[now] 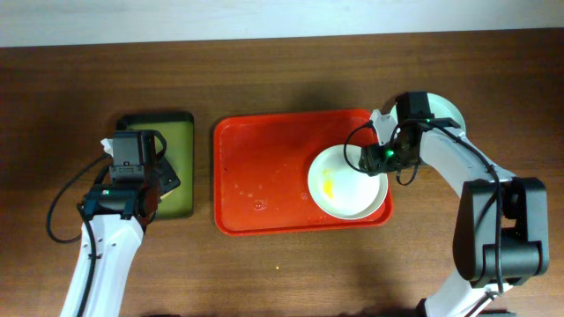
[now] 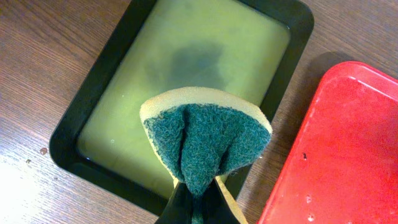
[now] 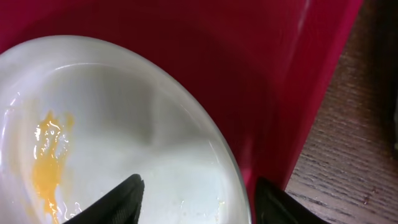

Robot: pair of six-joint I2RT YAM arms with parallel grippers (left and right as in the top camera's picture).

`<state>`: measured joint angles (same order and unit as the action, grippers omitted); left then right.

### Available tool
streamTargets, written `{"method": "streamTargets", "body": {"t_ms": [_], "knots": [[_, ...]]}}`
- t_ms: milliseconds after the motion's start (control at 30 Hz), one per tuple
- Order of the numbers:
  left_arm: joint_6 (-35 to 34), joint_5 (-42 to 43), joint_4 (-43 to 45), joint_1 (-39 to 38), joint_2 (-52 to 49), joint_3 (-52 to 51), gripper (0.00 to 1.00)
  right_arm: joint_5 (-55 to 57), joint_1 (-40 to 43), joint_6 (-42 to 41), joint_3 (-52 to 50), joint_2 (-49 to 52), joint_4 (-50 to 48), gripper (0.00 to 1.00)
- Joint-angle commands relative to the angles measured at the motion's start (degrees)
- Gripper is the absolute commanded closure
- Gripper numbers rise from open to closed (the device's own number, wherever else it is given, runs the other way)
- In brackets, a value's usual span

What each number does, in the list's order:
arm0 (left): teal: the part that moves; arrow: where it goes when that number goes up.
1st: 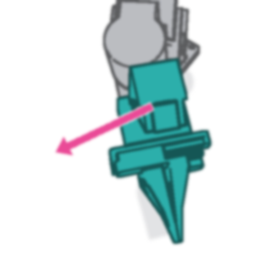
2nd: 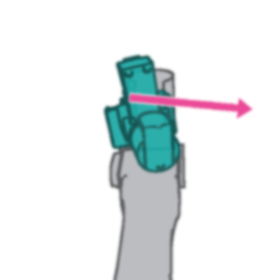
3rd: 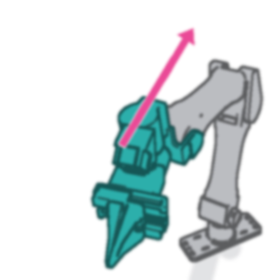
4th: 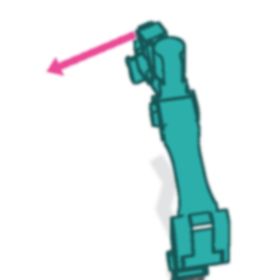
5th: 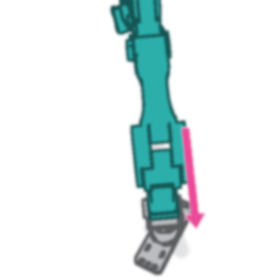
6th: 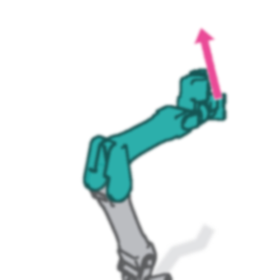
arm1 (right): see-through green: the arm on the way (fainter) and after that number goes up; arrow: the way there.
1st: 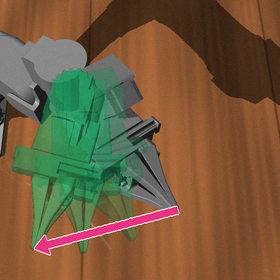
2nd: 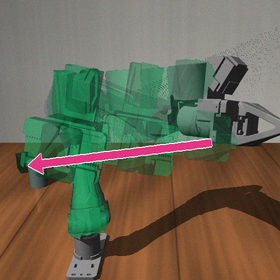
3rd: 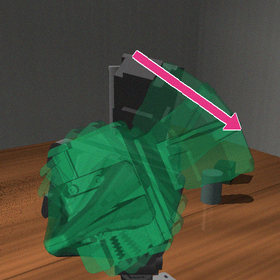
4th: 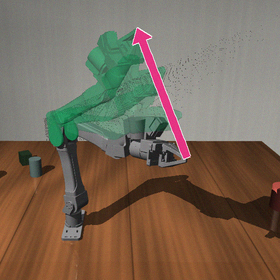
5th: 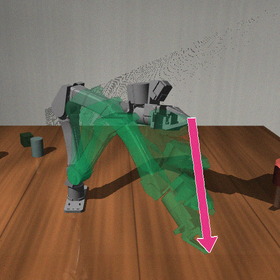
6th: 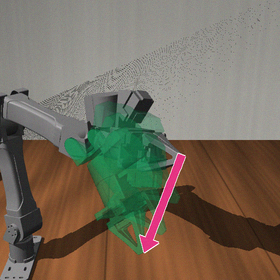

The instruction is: Clean dirty plates on tray and stack at the side

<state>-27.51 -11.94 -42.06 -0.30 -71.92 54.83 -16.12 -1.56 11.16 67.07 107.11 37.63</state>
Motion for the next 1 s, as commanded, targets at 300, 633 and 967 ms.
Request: {"method": "streamTargets", "body": {"t_ms": [300,633,967], "knots": [[0.1,0.7,0.6,0.2,-0.5,-0.4,1.0,-0.5,-1.6,-4.2,-0.3,0.1,9.4,0.66],[0.2,4.8,0.9,0.2,-0.5,-0.4,1.0,4.4,-1.8,-18.8,-7.0,0.1,4.4,0.69],[4.3,20.5,3.2,-1.0,-0.5,-0.4,1.0,-3.2,-5.1,-25.3,-8.4,0.1,5.4,0.93]]}}
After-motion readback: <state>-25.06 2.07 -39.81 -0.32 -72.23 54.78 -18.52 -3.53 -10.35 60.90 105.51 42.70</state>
